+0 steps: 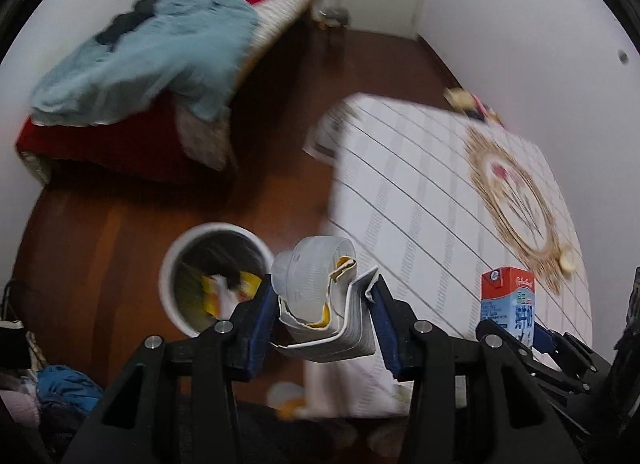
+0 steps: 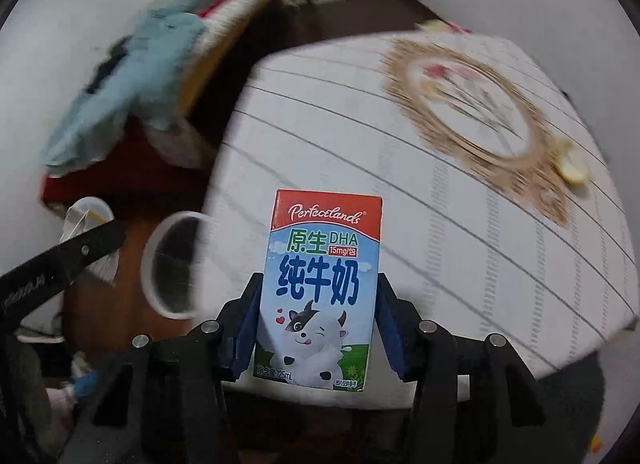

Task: Collect trash
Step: 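Lift the milk carton and tissue and carry them over the bin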

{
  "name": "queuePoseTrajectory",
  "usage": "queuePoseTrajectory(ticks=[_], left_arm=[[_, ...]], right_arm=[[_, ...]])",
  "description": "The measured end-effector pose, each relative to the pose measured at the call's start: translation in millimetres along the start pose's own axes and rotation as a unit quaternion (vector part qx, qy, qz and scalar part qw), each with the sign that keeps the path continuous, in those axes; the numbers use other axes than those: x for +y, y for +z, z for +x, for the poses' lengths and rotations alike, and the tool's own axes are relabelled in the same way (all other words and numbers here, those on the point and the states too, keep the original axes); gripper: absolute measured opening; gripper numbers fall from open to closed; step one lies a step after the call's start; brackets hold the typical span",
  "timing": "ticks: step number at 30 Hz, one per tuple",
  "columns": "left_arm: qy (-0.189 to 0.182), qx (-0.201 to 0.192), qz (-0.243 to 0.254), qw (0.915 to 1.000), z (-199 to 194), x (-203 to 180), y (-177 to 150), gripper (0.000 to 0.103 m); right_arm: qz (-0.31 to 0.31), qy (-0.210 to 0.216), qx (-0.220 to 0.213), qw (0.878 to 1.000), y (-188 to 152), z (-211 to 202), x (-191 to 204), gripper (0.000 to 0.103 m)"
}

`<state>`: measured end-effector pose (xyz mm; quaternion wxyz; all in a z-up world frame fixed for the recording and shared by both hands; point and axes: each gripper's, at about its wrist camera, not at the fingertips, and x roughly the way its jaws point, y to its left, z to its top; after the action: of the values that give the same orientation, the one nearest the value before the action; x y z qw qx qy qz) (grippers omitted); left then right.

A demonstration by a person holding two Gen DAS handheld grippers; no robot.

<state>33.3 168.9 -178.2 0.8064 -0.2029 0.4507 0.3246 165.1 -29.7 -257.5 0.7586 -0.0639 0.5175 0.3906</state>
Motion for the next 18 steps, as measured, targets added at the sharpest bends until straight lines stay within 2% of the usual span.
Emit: queuePoseTrajectory(ticks=[3,6,10,12,18], left_arm=[[0.020,-0.012,-0.028,0.9993,-9.1,45.9,9.9,0.042],[0.044,-0.011,-0.060,0.9972,-1.0,91.4,15.0,0.042],[0.052,0.017,-0.106,0.9929,34.8,143.0,13.3,0.042],[0.044,0.045,-0.130,0.9896,66.0,169.6,12.9,0.042],[0.009,0.109,-0.171,0.9792,147.6,203.0,6.2,0.042]], right_arm=[[-0.019,0.049,-0.001,0.999,19.7,1.9,41.8,0.054],[-0.035,0.085,0.018,0.996,34.7,24.6,84.8,0.054],[-0.054,0.097,0.048,0.993,47.7,73.8,131.1,0.054],[-0.065,0.096,0.069,0.991,53.9,106.2,153.8,0.054],[-0.076,0.074,0.124,0.987,69.9,199.9,195.8,0.054]])
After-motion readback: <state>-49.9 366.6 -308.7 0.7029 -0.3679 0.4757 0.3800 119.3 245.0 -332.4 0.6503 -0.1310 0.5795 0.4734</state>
